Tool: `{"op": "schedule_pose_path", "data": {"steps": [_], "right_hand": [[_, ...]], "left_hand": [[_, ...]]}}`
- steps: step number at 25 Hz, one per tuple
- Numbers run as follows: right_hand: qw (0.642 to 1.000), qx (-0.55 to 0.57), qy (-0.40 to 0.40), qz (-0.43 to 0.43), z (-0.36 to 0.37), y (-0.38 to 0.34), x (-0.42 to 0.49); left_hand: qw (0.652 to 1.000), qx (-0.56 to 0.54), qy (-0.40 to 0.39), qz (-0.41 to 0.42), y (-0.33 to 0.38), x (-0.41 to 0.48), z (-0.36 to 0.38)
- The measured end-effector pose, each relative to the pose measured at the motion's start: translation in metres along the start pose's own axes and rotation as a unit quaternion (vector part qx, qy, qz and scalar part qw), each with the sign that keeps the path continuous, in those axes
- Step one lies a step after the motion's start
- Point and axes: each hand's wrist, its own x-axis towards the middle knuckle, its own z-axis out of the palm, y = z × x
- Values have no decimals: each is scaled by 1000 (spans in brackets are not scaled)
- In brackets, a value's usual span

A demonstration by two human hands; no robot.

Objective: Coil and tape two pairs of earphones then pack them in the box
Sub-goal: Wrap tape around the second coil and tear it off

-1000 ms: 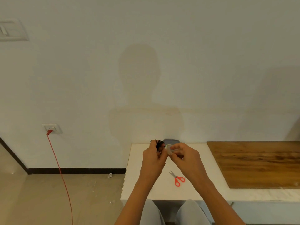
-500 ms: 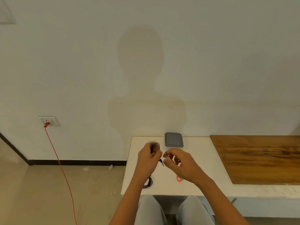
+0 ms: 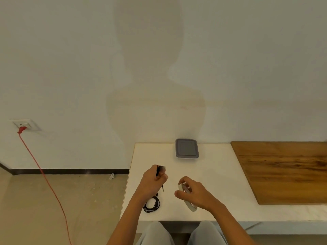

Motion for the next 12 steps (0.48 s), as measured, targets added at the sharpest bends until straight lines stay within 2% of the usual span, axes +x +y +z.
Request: {"op": "schedule_pose_path", "data": {"steps": [5, 12], "right_hand": [[998, 66, 18, 5, 12, 25, 34], [985, 168, 0, 47, 27, 34, 54]], "left_hand": [[1000, -18, 7, -18, -21, 39, 9], [998, -9, -42, -45, -46, 60, 30]]}}
